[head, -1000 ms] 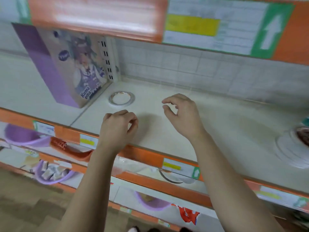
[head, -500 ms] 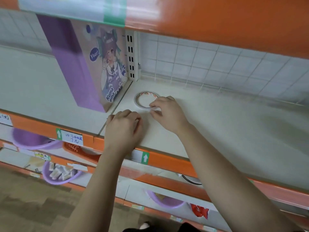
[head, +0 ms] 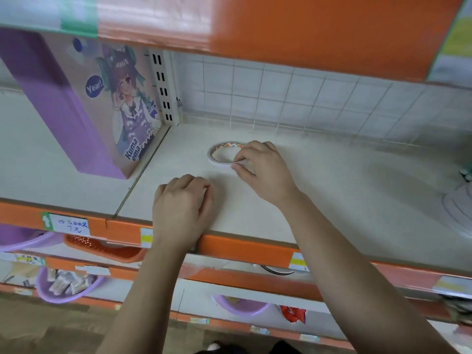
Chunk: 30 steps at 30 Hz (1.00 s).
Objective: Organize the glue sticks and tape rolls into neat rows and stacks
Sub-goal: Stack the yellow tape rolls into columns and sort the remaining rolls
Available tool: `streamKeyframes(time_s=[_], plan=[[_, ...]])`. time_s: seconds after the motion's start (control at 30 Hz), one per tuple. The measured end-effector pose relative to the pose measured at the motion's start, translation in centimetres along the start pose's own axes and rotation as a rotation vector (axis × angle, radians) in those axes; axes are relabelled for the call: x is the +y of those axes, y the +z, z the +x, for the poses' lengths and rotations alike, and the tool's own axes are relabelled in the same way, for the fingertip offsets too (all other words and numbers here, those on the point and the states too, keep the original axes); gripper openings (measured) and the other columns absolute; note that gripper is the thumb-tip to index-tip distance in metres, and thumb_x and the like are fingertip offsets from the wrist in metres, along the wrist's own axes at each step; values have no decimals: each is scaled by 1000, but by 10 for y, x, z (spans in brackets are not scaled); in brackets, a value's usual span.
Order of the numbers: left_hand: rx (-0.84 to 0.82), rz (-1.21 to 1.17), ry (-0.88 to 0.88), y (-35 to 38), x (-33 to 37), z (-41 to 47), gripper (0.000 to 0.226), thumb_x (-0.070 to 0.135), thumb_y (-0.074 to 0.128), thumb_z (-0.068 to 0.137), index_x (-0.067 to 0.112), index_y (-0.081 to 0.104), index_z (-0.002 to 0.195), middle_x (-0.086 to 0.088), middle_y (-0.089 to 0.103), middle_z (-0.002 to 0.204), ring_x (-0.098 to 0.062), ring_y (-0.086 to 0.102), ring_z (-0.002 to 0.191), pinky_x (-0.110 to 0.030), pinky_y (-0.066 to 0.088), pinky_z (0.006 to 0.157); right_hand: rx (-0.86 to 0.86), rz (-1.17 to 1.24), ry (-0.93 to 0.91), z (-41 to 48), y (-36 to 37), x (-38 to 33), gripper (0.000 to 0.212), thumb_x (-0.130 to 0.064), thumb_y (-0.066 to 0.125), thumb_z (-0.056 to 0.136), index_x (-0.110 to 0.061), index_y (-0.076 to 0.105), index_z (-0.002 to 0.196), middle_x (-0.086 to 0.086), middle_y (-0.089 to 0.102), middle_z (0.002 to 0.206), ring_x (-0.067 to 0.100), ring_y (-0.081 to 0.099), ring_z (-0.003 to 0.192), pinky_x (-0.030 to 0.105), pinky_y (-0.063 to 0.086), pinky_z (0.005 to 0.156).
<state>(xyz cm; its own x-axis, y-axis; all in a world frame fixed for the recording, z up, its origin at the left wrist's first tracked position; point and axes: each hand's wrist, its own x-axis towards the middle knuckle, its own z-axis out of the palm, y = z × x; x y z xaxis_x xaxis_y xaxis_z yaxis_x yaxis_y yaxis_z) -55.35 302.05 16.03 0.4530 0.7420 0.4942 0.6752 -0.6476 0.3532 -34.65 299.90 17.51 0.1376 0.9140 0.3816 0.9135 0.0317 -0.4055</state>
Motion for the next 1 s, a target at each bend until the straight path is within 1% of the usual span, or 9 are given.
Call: streamKeyframes(time_s=[0.07,0.13,0.23,0.33,0.47,0.63,0.77,0.87,1.0], plan=[[-68,-22,69,11,33,-5,27,31,46,87,16,68,87,-1,65,82,-30,60,72,-38,47,68,58,6,25,-17,-25,18,27,-41,53,87,-21,69,94,-6,64,101,27,58,99,37,41,92],[-124,-53,132,25,68,-10,29,33,46,86,16,69,89,-1,65,85,-29,62,73,-38,49,67,136,1,44,-39,-53,38,21,-37,57,87,-21,69,92,-5,66,97,26,60,97,34,40,93],[-173,-71,196,44,117,-18,28,34,46,86,18,69,89,0,65,87,-27,63,74,-35,48,66,241,-33,93,-81,-98,66,14,-32,62,86,-21,71,90,-4,67,94,24,60,95,27,38,91],[-216,-87,238,61,171,-24,33,36,42,87,18,69,91,0,66,89,-27,63,73,-34,47,69,313,-87,140,-129,-142,95,14,-29,64,85,-19,72,90,-3,68,96,24,59,95,19,35,87],[-245,-93,282,84,243,-30,37,39,39,88,18,69,93,1,67,90,-26,64,74,-35,47,72,394,-164,155,-185,-199,132,18,-30,63,86,-17,73,91,-1,68,99,26,58,97,22,37,89],[-225,-84,301,109,320,-32,38,37,37,89,19,69,94,-1,68,87,-29,64,76,-37,46,75,481,-199,169,-235,-251,181,15,-25,67,86,-13,74,93,4,69,101,21,59,98,22,36,93],[-214,-43,269,124,354,-38,38,37,35,90,18,68,91,-2,66,83,-30,62,75,-37,44,74,480,-230,189,-258,-270,214,23,-30,63,88,-12,74,98,7,69,105,26,60,101,29,37,96],[-198,-2,221,129,357,-39,40,37,33,89,16,67,86,-3,64,81,-30,60,76,-38,42,74,497,-207,174,-264,-274,227,20,-27,66,89,-12,74,99,7,68,106,28,61,104,32,38,97],[-166,18,200,130,356,-42,39,35,35,89,13,67,85,-4,65,80,-32,60,73,-38,43,74,508,-169,139,-268,-274,233,17,-23,68,87,-10,74,96,6,68,104,21,59,102,25,35,96]])
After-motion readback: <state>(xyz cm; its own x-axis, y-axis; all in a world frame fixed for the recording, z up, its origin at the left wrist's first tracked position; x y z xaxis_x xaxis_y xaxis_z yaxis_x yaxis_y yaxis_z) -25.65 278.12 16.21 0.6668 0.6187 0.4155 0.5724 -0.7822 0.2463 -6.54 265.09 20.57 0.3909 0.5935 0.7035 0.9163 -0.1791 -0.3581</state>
